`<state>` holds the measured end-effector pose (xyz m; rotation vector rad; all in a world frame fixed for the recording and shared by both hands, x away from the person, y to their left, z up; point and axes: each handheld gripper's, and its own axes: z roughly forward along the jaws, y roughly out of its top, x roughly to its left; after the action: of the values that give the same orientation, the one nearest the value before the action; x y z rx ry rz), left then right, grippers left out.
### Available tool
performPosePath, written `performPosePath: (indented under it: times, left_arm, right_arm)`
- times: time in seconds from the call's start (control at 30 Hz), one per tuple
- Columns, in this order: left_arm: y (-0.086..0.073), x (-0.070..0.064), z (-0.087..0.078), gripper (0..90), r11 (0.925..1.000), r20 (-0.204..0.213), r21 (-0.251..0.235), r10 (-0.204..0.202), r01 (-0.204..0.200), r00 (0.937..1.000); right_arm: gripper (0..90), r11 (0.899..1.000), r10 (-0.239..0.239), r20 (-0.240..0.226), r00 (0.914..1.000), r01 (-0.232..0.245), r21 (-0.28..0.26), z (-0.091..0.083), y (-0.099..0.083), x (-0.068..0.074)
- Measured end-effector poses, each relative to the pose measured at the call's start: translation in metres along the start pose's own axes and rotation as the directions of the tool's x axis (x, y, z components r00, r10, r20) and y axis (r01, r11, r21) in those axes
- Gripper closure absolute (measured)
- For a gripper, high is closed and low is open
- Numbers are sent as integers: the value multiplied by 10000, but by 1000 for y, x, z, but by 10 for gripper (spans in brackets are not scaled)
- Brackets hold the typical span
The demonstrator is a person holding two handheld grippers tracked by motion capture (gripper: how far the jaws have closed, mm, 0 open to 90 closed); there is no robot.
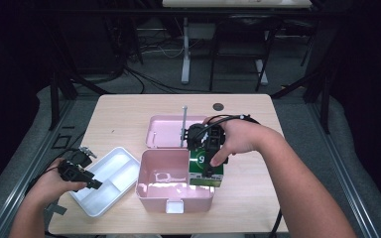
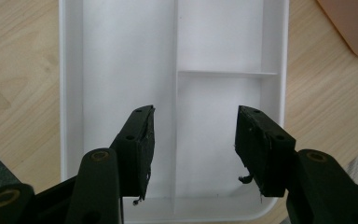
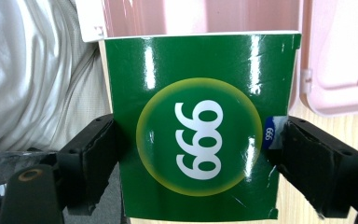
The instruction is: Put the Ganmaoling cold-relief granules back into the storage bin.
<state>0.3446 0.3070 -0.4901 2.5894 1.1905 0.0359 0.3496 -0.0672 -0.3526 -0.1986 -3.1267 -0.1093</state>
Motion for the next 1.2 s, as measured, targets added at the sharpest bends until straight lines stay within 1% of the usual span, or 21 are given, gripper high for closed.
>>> performPosePath:
  times: [0.07, 0.13, 0.27, 0.33, 0.37, 0.43, 0.5, 0.67, 0.7, 0.73, 0.9, 0.97, 1.07, 1.2]
  left_arm:
    - [0, 0, 0, 476, 10000, 0, 20, 34, -34, 10000]
    - [0, 0, 1, 476, 10000, 2, 28, -25, 25, 10000]
    - [0, 0, 1, 476, 10000, -3, 40, 5, -5, 10000]
    - [0, -1, 2, 476, 10000, -2, 55, 18, -18, 10000]
    - [0, -1, 2, 476, 10000, -5, 59, 24, -24, 10000]
    - [1, -1, 2, 476, 10000, -7, 93, 31, -31, 10000]
    - [1, -1, 2, 476, 9999, -24, 121, 39, -39, 10000]
    - [1, -2, 2, 476, 9999, -20, 140, 24, -24, 10000]
    - [1, -2, 3, 476, 9999, -20, 126, 46, -45, 10000]
    - [1, -2, 3, 476, 9999, -21, 146, 32, -32, 10000]
    - [2, -3, 4, 476, 9998, -15, 188, 37, -37, 10000]
    - [2, -3, 4, 476, 9998, -15, 182, 69, -69, 10000]
    - [2, -3, 4, 476, 9998, -34, 181, 67, -66, 10000]
    - [2, -3, 4, 476, 9998, -22, 209, 51, -50, 10000]
  right_arm:
    - [161, 9999, -47, -13, 10000, 47, 96, 1, 4, 1]
    - [161, 9999, -94, -13, 10000, 94, 60, 2, 8, 1]
    - [161, 9998, -180, 22, 9998, 180, 21, 1, 13, 2]
    - [161, 9998, -191, 34, 9998, 191, 106, 2, 15, 2]
    - [161, 9998, -182, 56, 9998, 182, -4, 3, 16, 2]
    - [160, 9998, -202, 124, 9997, 202, -43, 3, 17, 2]
    - [160, 9998, -212, 174, 9996, 212, -18, 4, 17, 2]
    - [160, 9998, -194, 91, 9998, 194, -16, 7, 18, 3]
    - [160, 9997, -251, 108, 9996, 250, 76, 7, 18, 2]
    - [160, 9998, -174, 87, 9998, 174, 27, 9, 18, 3]
    - [160, 9991, -324, 116, 9994, 320, 290, 15, 21, 2]
    - [160, 9991, -334, 107, 9994, 331, 279, 17, 22, 2]
    - [160, 9997, -217, 5, 9998, 217, 85, 22, 23, 1]
    - [160, 9991, -347, 55, 9994, 345, 256, 30, 25, 1]
